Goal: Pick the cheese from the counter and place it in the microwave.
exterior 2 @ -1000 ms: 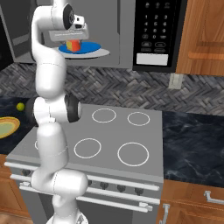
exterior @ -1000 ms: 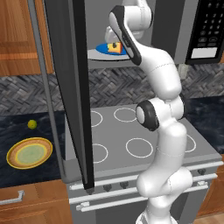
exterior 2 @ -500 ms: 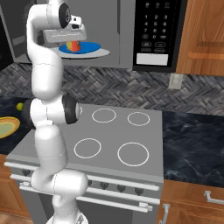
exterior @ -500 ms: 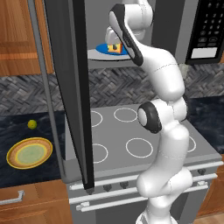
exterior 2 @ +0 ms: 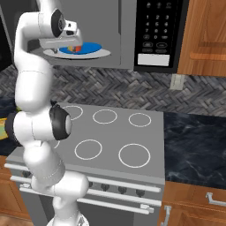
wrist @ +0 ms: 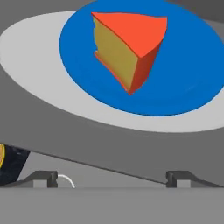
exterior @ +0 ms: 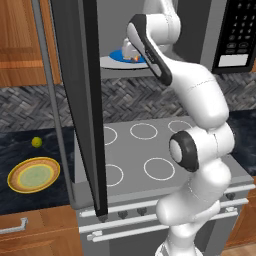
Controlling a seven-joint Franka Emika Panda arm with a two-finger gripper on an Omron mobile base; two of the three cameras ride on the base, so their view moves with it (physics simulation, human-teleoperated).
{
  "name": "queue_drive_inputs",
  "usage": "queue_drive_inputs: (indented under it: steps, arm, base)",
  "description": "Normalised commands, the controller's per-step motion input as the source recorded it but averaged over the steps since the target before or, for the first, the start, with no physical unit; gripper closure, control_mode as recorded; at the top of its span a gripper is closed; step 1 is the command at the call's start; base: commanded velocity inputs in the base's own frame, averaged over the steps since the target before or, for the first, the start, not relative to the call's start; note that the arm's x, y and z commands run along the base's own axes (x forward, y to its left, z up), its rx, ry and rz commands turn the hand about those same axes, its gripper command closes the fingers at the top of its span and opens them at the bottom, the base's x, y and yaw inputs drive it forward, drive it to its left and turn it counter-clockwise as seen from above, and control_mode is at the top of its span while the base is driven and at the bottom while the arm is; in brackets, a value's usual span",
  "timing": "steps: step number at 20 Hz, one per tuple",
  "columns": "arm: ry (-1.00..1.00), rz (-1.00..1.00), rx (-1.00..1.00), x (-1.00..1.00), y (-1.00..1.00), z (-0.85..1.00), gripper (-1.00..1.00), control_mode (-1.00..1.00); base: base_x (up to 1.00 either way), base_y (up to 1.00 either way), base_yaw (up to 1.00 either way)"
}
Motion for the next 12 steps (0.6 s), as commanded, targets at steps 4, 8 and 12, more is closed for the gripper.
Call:
queue_drive_inputs:
  steps: [4, 8, 12]
  arm:
    - [-0.24, 0.00, 0.02, -0.79, 0.00, -0.03, -1.00, -1.00]
    - [-0.08, -0.03, 0.02, -0.97, 0.00, 0.23, -1.00, -1.00]
    - [0.00, -0.06, 0.05, -1.00, -0.10, 0.36, -1.00, -1.00]
  base:
    - [0.00, 0.00, 0.00]
    - [0.00, 0.00, 0.00]
    - [0.00, 0.00, 0.00]
